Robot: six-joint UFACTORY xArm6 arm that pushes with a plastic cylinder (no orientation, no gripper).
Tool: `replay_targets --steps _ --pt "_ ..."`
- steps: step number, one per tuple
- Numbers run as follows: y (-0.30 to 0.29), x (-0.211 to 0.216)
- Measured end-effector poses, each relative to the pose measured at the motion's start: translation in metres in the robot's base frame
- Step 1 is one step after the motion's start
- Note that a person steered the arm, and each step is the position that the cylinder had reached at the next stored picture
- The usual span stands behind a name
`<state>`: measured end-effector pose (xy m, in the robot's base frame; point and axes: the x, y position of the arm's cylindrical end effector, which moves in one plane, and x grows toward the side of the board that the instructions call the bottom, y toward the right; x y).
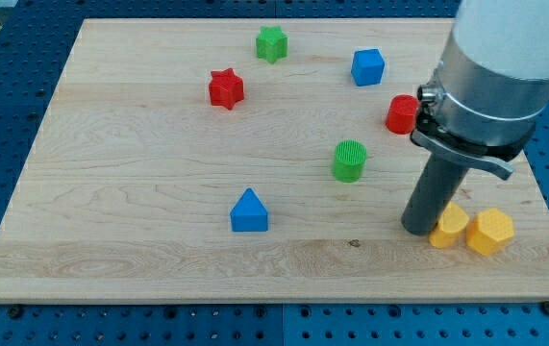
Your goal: Move the blue triangle left a bit
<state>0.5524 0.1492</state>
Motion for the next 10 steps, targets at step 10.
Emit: replay_targets --steps 10 --pt "-0.192 -0.014"
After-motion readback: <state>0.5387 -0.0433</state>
